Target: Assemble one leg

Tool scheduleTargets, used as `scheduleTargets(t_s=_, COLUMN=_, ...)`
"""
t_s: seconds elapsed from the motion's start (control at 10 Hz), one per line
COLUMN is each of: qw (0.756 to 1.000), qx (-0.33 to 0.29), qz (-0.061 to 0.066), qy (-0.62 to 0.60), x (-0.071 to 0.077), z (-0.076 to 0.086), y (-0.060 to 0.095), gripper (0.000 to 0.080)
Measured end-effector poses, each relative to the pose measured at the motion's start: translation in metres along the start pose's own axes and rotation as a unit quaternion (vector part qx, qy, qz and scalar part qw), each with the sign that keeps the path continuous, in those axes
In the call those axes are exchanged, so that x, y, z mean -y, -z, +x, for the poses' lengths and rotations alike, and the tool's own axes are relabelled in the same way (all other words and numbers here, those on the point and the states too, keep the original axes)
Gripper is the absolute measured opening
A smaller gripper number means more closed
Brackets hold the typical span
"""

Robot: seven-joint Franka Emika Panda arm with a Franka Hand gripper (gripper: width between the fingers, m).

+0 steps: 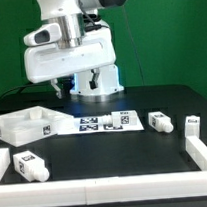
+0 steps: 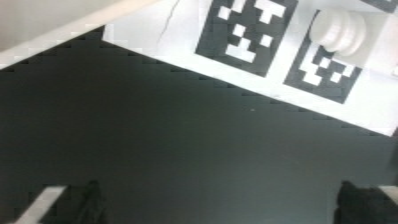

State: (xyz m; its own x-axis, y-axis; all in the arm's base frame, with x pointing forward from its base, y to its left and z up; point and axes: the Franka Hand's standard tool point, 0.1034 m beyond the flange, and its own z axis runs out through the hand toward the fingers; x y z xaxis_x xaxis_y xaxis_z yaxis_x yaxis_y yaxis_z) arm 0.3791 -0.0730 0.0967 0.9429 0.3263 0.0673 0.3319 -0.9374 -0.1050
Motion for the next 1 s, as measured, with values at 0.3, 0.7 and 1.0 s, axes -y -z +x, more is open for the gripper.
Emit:
scheduleTargets(t_s=0.3, qw=0.997, qx=0.025, qz=-0.01, qy=0.078, x=-0.057, z=-0.037, y=0.0, gripper=0.0649)
scheduleTargets(t_s=0.7, qw=0.996, qx=0.022, qz=0.0, qy=0.081, x=-0.068, z=-0.044, y=0.002, gripper=0.0649)
scheduleTargets(t_s=1.0, qw=0.993, qx=0.036, qz=-0.006, qy=0.115, x=-0.108, z=-0.055, y=-0.008, gripper=0.0649)
